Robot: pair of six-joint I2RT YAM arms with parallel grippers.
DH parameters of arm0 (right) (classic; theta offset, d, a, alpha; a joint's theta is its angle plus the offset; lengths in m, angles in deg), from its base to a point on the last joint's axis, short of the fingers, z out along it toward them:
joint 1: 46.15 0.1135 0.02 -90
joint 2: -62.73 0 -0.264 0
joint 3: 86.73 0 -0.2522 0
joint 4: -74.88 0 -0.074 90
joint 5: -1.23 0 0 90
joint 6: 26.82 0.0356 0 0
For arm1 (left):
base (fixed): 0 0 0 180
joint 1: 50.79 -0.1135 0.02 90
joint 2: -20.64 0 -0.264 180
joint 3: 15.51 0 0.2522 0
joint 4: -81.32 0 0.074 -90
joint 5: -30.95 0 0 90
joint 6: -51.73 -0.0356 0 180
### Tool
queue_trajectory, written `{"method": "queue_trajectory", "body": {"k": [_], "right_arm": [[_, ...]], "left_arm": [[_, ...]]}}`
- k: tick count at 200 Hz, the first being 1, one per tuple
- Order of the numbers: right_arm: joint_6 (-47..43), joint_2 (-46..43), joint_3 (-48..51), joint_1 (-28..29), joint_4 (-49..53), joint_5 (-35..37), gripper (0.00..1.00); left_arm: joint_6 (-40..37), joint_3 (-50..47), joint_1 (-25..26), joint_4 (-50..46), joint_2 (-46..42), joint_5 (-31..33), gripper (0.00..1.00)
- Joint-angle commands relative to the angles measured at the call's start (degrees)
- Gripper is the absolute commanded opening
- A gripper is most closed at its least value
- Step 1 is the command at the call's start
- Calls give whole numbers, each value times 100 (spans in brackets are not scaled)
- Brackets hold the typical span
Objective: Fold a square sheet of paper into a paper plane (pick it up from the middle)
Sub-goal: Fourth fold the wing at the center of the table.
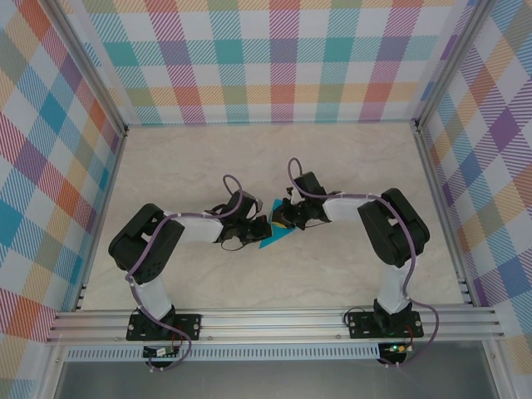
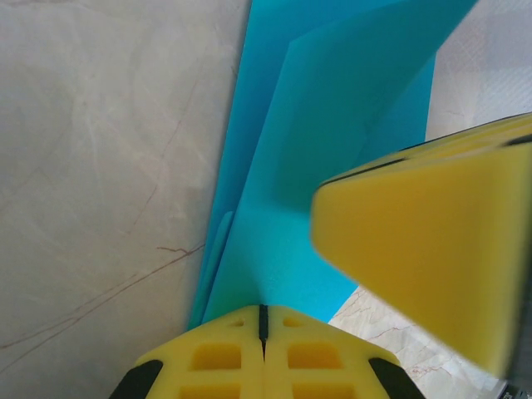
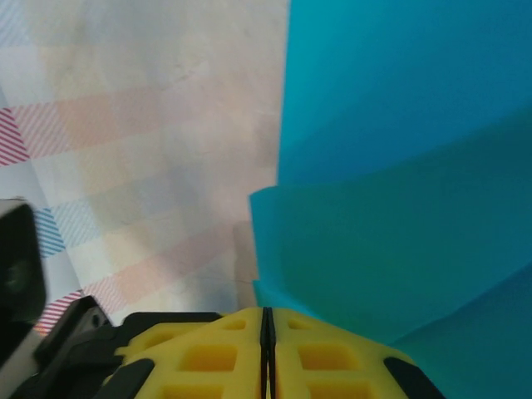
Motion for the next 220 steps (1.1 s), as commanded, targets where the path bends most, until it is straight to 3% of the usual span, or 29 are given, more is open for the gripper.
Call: {"method": "queue_trajectory", "body": {"k": [1,76,220], "right_arm": [[94,163,-88,45,26,186,11],[148,296,-81,-65,219,566,12],[-31,356,-405,-542,402,476,14]], "left_arm": [[-123,-201,-79,-678,365,433,0],[-156,-284,-76,-708,373,477,0],[-249,-289,-74,-751,409,459,0]]}}
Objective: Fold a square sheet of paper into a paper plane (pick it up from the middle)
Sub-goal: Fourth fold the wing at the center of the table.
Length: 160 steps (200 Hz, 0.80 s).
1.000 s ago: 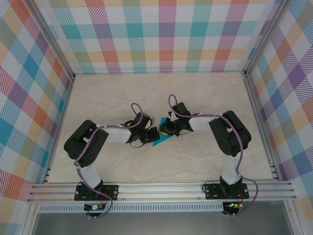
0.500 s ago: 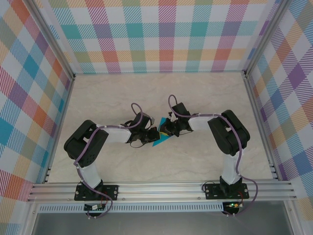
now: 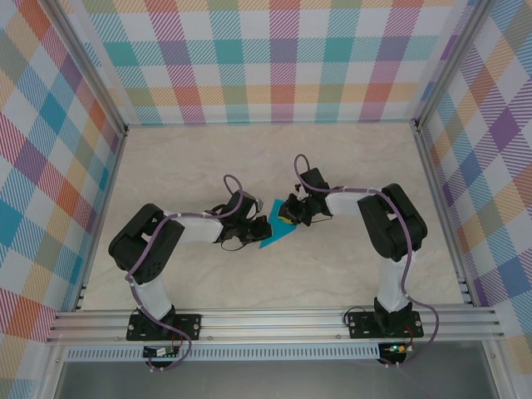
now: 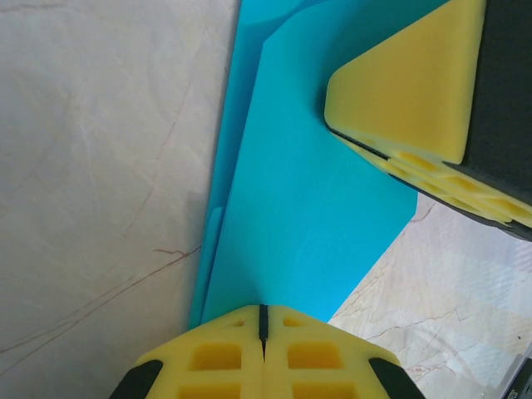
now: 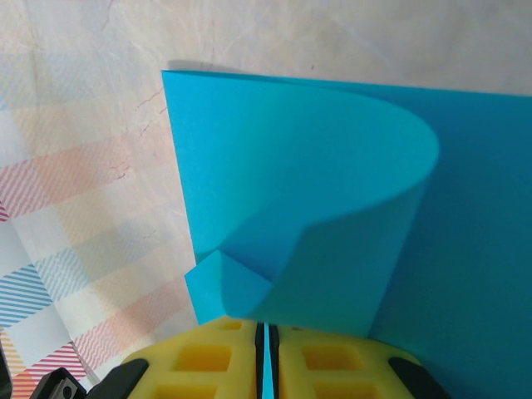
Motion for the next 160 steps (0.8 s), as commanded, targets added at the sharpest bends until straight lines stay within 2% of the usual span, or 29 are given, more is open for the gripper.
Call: {"method": "queue_trajectory", "body": {"k": [1,67,109,160], "right_arm": [[-100,108,-108,-113,41,148,14],[-317,-363,-66,-1,62,-116,15],[-388,-159,-186,78,60,-302,15],[-379,190,-427,-52,428,216,16]], "left_arm": [[-144,-273,-75,-784,407,462,0],[-108,-263,-76,-788,415,440,0],[-78,-239,-76,-732,454,411,0],[-28,-294,-76,-695,459,347,0]]}}
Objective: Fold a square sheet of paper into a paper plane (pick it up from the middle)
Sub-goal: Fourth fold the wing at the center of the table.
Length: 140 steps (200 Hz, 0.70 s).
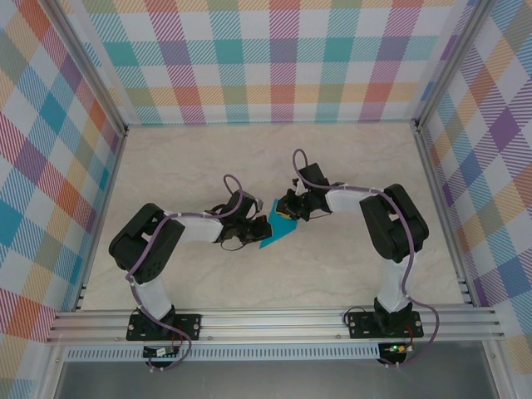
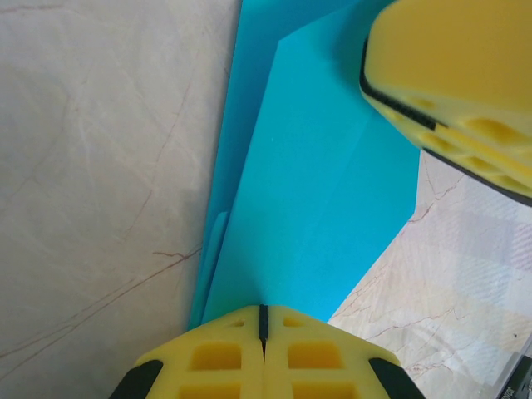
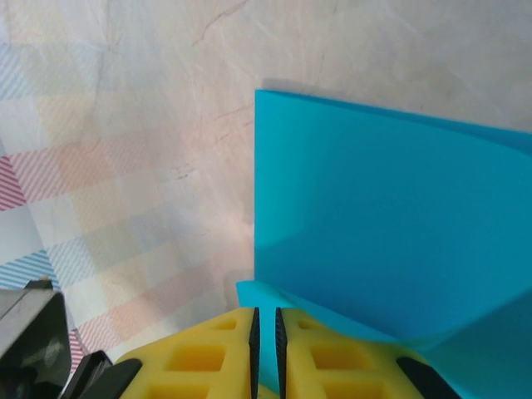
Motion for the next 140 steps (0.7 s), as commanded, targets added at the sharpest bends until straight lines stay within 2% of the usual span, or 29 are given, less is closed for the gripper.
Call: {"method": "queue_trajectory", "body": {"k": [1,140], "right_arm": [[-87,242,-139,-100,269,238,16],[-210,573,-630,-789,400,134,16]], "left_arm": [[-25,-299,-50,-715,427,422,0],[-65,-340,-50,-792,465,497,0]]}}
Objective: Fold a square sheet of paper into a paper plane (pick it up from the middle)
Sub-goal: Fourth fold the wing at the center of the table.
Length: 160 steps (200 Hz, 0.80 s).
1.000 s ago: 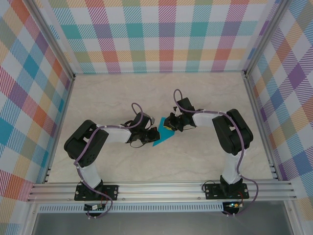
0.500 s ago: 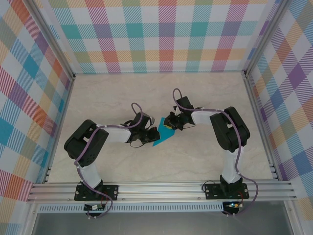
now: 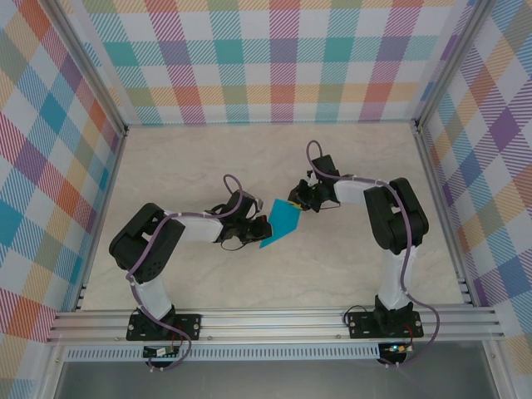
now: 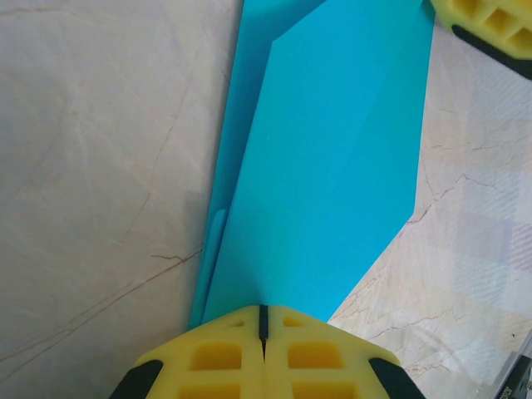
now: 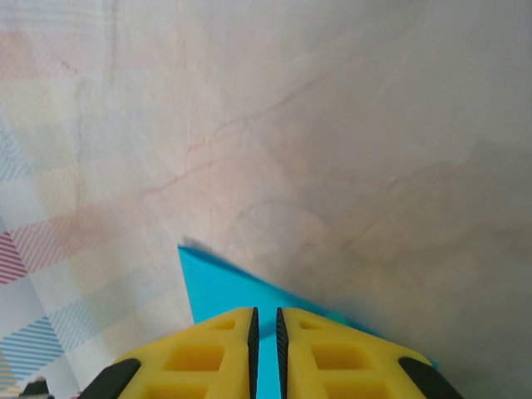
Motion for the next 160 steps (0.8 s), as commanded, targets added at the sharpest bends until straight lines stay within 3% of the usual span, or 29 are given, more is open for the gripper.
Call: {"method": "queue_trajectory", "body": {"k": [1,28,82,160], "right_arm": [[-169,208,-206,-90,184,9,16],[-135,187,-239,-158,139,-96,16],[-285,-745,47,-126,39,-427,18],[75,-753,860,610,-607,-452,12]], "left_arm": [[-66,-336,-41,-814,453,515,0],[-49,-331,-46,-797,436,510,0],[-49,-303,-46,-831,428,510,0],[-31,-273,-46,-814,442,499,0]]}}
